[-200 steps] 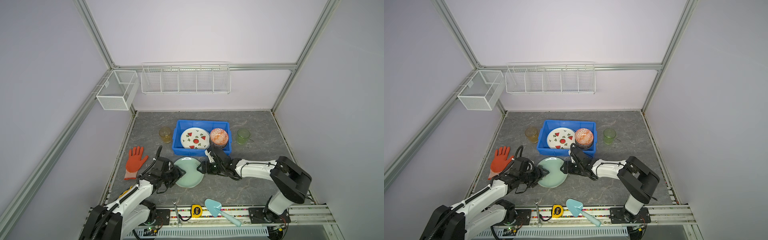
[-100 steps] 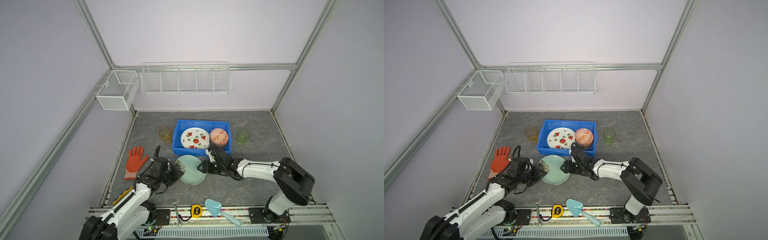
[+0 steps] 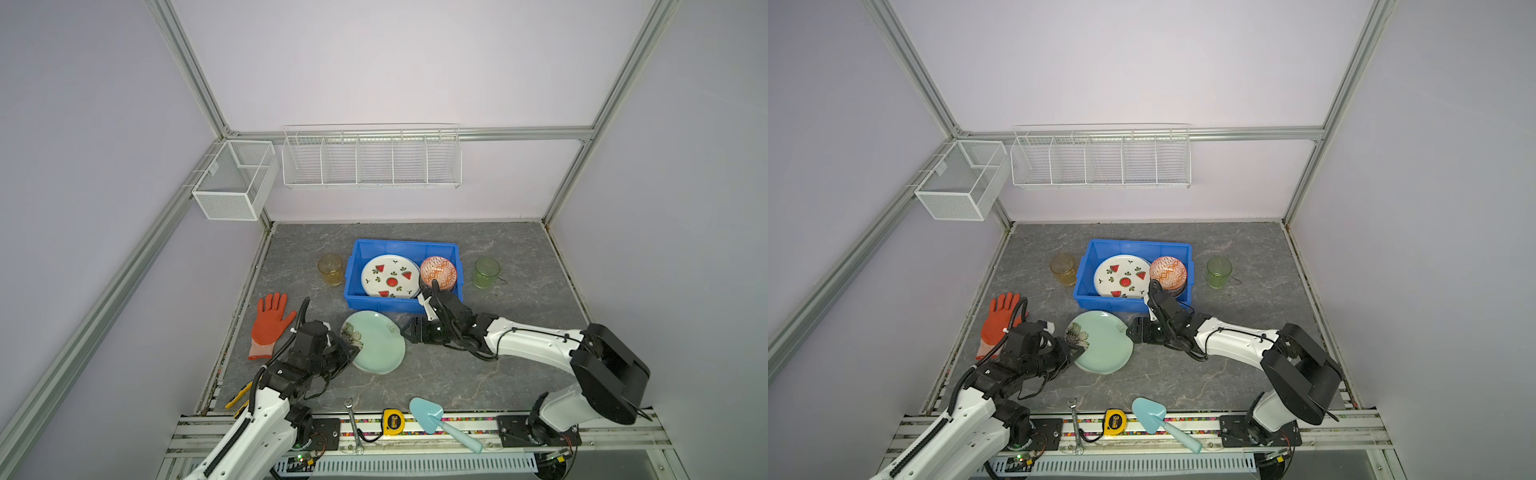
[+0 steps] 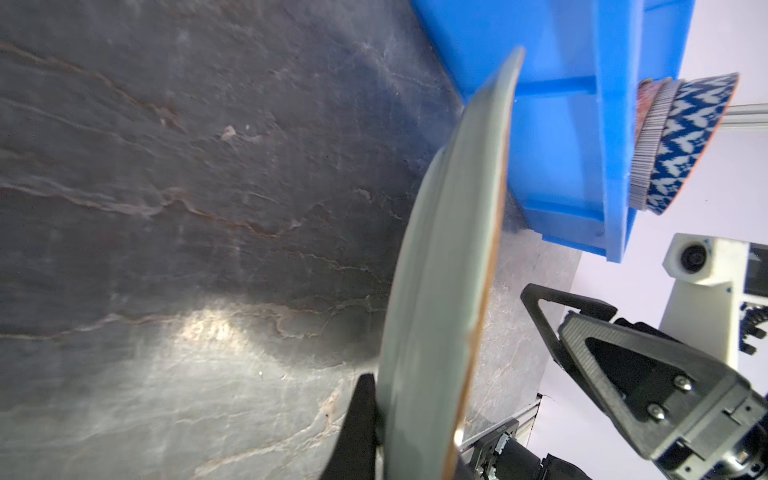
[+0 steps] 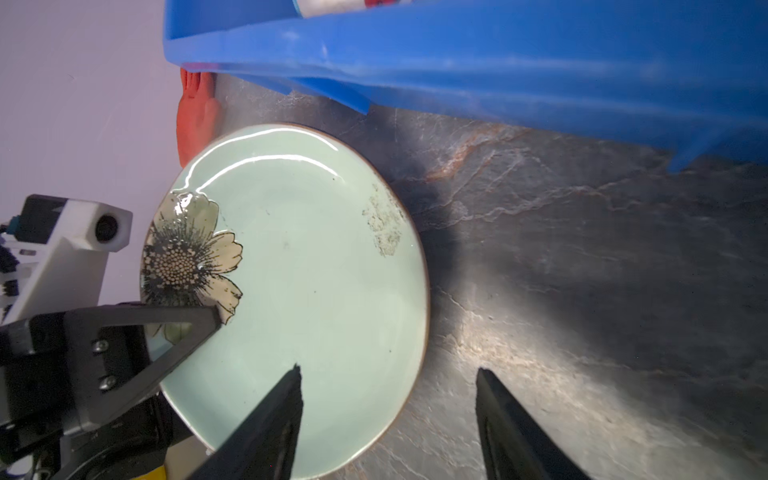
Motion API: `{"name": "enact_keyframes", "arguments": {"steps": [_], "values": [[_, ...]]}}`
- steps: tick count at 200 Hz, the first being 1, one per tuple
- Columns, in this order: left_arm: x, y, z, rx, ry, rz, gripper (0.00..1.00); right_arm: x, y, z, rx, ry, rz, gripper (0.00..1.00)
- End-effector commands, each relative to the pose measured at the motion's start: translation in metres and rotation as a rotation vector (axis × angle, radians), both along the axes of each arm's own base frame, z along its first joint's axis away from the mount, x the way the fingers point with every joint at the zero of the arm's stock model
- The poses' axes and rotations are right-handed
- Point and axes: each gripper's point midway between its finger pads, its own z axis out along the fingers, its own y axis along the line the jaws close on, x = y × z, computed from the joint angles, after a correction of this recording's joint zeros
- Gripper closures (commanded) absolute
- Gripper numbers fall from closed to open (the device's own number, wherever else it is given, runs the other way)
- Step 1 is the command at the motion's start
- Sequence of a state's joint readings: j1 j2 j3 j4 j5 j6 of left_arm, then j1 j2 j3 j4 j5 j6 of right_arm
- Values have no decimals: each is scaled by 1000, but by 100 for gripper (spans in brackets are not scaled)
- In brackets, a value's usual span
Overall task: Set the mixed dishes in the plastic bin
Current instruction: 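Close both grippers on the flower plate rim and tilt it upright, then lift the upright flower plate with both grippers over the bin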
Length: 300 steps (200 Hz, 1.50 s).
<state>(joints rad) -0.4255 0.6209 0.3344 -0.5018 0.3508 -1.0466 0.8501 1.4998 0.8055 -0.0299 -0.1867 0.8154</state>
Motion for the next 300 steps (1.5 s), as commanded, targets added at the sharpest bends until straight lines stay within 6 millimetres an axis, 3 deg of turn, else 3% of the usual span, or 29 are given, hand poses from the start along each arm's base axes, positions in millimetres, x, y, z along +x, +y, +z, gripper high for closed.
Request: {"name": "enact_keyframes", "arguments": {"steps": [1, 30, 60, 103, 132, 218, 223, 244, 300], "values": [[17, -9, 46, -84, -147, -9, 100, 4, -10, 23, -16, -42, 21, 28], [22, -21, 70, -186, -215, -75, 100, 4, -23, 45, 49, -28, 45, 17], [25, -36, 110, -325, -323, -172, 100, -1, -36, 74, 149, -12, 90, 9], [25, -50, 143, -376, -395, -284, 100, -6, -48, 102, 203, -34, 127, 9], [28, -55, 158, -387, -429, -322, 100, -4, -48, 110, 245, -36, 125, 10], [34, -63, 165, -382, -431, -388, 100, -2, -41, 124, 308, -52, 146, 21], [34, -64, 165, -384, -429, -396, 100, 2, -38, 136, 324, -77, 149, 22], [37, -66, 166, -378, -428, -407, 100, 4, -37, 140, 333, -84, 147, 24], [70, -68, 180, -344, -466, -351, 100, 7, -44, 144, 314, -102, 123, 24]]}}
